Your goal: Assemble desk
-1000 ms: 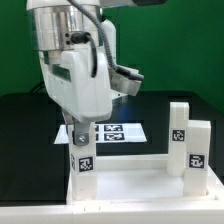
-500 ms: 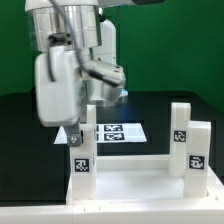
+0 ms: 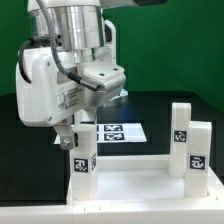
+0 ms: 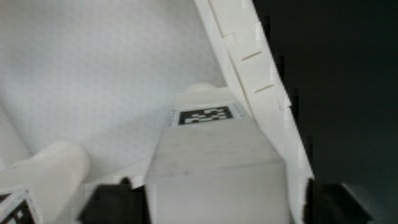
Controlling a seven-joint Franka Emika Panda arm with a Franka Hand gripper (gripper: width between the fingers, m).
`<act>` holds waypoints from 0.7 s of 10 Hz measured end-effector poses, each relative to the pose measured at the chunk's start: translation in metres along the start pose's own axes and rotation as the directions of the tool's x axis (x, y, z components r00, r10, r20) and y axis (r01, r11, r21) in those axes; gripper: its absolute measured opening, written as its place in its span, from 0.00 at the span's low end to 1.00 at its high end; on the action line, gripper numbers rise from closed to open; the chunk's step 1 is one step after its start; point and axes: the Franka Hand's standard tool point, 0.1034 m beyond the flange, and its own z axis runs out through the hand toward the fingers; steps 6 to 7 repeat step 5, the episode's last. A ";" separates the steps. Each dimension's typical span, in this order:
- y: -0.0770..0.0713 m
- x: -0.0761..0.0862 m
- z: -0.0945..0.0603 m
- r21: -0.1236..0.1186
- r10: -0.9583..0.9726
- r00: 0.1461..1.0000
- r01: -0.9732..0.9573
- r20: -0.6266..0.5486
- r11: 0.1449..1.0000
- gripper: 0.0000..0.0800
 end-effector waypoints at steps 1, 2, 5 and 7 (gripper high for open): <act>-0.002 -0.001 -0.003 0.005 -0.004 1.000 0.004 0.002 1.000 0.71; -0.005 -0.008 -0.019 0.025 -0.022 1.000 0.021 0.022 0.999 0.79; -0.007 -0.014 -0.040 0.027 -0.037 0.998 0.036 0.050 0.999 0.81; -0.007 -0.014 -0.040 0.027 -0.037 0.998 0.036 0.050 0.999 0.81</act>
Offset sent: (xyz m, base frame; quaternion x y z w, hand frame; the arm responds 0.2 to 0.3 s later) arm 0.0062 0.0072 0.0459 -0.0224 -0.0419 -0.0070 0.9988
